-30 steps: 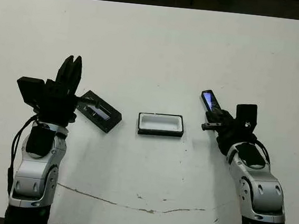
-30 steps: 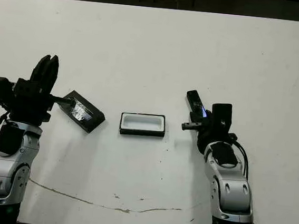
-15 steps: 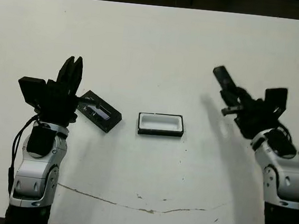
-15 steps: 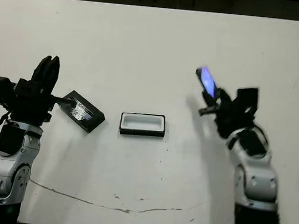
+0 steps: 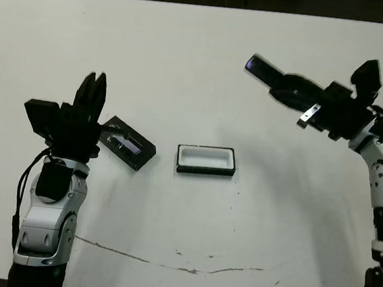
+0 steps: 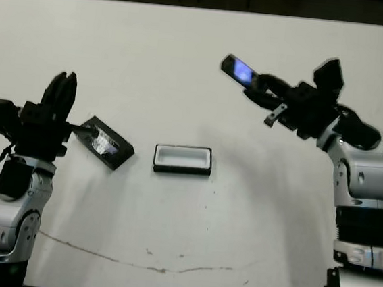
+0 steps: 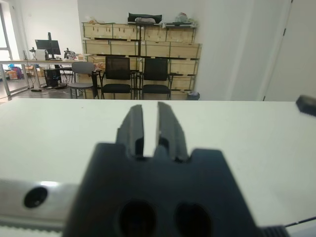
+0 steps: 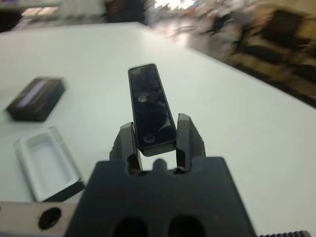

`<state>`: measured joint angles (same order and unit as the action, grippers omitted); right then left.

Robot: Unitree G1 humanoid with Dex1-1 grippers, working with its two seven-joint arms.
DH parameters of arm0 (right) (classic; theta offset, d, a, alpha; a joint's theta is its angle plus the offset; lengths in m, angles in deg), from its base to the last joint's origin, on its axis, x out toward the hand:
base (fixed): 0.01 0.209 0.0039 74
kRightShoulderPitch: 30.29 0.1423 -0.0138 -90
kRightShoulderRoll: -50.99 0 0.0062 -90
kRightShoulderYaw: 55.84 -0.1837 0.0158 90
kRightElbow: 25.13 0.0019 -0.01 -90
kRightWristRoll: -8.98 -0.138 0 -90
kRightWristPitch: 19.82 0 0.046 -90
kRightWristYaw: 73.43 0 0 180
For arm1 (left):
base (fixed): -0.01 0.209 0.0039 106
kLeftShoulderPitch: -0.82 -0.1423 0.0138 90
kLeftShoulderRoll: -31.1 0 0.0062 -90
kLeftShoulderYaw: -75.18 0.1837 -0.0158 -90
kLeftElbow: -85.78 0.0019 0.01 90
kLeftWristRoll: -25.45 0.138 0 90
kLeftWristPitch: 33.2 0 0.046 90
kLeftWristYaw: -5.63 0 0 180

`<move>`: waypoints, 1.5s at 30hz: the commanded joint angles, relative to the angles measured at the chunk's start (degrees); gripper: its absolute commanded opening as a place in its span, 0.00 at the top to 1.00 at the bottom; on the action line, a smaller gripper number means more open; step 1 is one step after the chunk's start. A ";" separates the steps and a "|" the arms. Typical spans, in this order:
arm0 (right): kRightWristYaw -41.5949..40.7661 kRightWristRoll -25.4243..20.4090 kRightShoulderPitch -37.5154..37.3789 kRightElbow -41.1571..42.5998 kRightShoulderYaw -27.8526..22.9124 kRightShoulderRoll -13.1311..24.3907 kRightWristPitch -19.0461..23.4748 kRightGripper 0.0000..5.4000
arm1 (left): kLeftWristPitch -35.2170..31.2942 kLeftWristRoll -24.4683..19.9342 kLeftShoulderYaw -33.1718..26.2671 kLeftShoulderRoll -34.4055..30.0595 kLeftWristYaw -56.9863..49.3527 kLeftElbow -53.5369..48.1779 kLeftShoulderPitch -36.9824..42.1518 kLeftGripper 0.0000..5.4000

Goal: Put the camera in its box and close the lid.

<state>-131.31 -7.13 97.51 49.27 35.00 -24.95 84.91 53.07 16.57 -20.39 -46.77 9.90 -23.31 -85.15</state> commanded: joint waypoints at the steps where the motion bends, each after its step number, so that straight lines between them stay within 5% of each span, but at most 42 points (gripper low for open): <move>1: -5.60 2.56 4.01 -3.50 4.03 1.43 -2.34 0.99 | -1.12 0.83 0.03 0.03 -0.91 0.04 -1.53 1.00; 8: -12.09 3.46 7.61 -4.06 9.49 0.32 1.04 0.99 | -0.60 0.77 0.51 0.44 -1.16 0.24 -1.74 1.00; 17: -12.42 0.93 3.17 6.40 11.00 -0.04 6.69 0.99 | 0.05 0.95 0.61 0.76 -1.10 0.64 -2.08 1.00; 24: -3.49 0.26 -4.02 21.62 10.00 0.95 17.96 0.99 | 0.71 0.89 0.51 0.88 -1.08 1.04 -2.26 1.00; 30: 1.21 2.07 -6.13 30.36 11.74 3.41 22.78 0.99 | 0.72 0.68 0.04 0.66 -0.97 1.08 -2.32 1.00; 45: -1.27 3.93 -3.09 27.86 18.15 5.79 23.40 0.99 | 0.65 0.44 -0.13 1.15 -0.94 0.84 -2.40 1.00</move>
<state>-131.89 -3.54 93.56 77.69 52.31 -20.20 107.83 54.26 17.03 -20.24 -45.38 9.02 -23.26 -86.39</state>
